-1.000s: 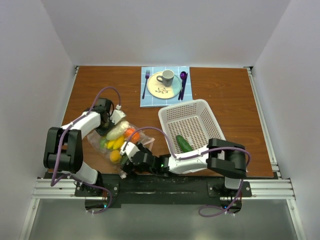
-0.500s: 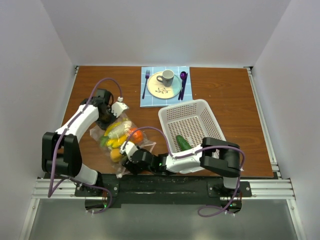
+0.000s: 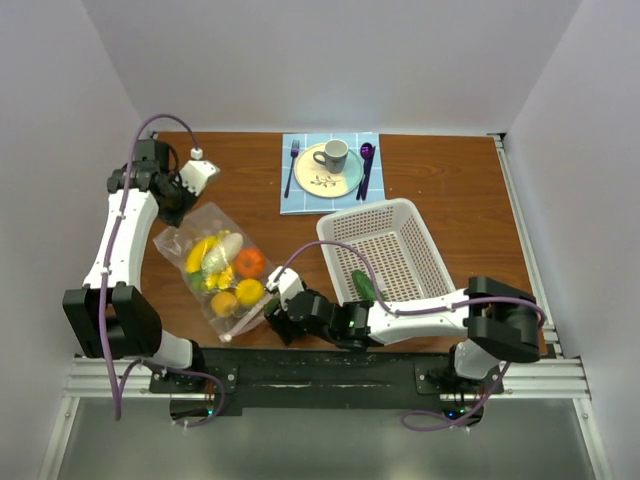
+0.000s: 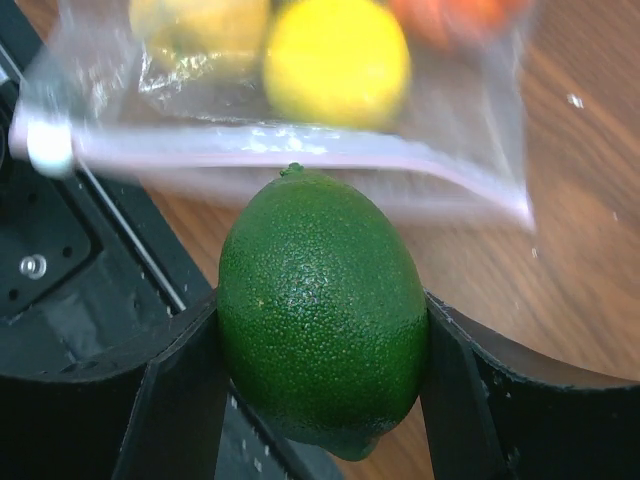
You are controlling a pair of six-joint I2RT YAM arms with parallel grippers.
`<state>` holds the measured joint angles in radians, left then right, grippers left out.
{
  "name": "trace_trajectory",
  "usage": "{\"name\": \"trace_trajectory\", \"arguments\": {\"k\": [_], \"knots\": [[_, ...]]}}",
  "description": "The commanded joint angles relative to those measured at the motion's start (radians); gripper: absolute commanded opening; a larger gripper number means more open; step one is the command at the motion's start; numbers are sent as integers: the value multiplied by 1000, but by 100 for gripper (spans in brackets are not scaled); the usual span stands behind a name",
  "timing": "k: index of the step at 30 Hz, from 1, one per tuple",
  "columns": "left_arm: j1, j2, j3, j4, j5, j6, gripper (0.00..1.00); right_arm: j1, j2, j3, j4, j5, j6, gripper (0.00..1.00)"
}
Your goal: Open the zip-top bag and remove the fake food
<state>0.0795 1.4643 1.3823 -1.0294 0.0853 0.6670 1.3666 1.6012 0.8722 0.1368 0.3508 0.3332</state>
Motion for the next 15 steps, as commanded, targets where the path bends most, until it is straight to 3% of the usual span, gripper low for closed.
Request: {"name": "trace_trajectory", "arguments": {"k": [1,5,10,15], "knots": [[25,10,78,-40,36,33,0,-4,-72,-18,-173,20,96,0],[22,16,109,-83,129,6,0,-4,-174,-26,-317,51,142,0],[-46,-11,107,-133,182,-43,0,-17,-325,43,-453,251,133,0],[-70,-33,162,-185,189,-69,0,-147,-318,117,-692,450,233,0]]}}
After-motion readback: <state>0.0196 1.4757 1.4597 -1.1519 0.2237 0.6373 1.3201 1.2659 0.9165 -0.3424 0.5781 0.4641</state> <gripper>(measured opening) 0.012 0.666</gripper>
